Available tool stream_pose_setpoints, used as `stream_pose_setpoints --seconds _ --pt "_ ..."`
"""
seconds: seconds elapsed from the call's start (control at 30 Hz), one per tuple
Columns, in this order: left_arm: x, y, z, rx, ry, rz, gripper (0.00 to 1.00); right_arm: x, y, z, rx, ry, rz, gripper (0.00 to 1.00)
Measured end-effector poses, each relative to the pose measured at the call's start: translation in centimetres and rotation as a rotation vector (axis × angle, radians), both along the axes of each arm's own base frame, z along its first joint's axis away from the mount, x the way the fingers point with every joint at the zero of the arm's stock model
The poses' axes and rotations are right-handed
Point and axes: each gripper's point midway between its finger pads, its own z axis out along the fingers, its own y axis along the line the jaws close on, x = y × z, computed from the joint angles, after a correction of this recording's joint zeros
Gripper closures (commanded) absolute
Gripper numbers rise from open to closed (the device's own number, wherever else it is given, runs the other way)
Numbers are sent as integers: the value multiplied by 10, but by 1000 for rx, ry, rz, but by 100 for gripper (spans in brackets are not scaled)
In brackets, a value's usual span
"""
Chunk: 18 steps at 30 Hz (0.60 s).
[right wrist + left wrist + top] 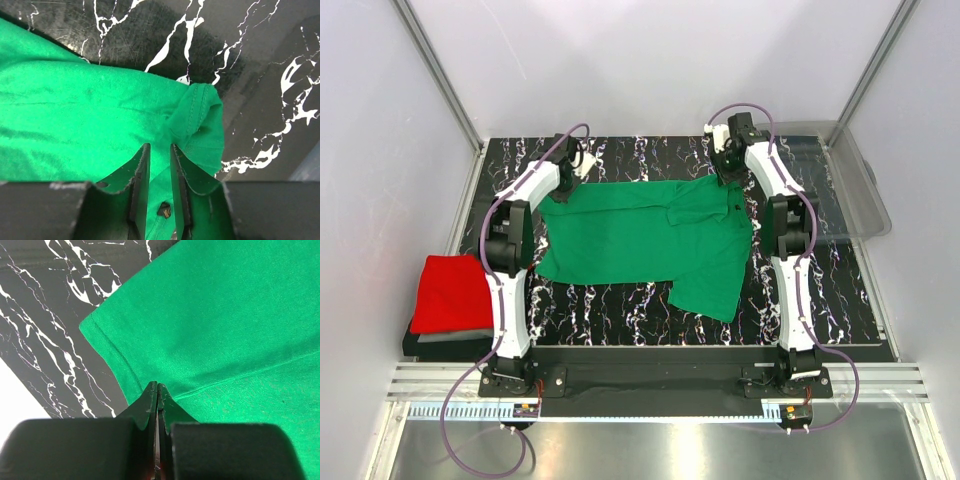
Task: Fold and stack the t-shirts
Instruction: Fold the tshirt
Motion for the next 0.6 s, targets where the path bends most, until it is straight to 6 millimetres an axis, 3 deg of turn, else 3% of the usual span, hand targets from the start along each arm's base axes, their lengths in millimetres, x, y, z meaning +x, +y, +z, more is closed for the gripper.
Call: stream_pose_setpoints --seconds 0.6 --pt "6 14 -33 34 53 6 100 6 -7 -1 -39 -18 -17 71"
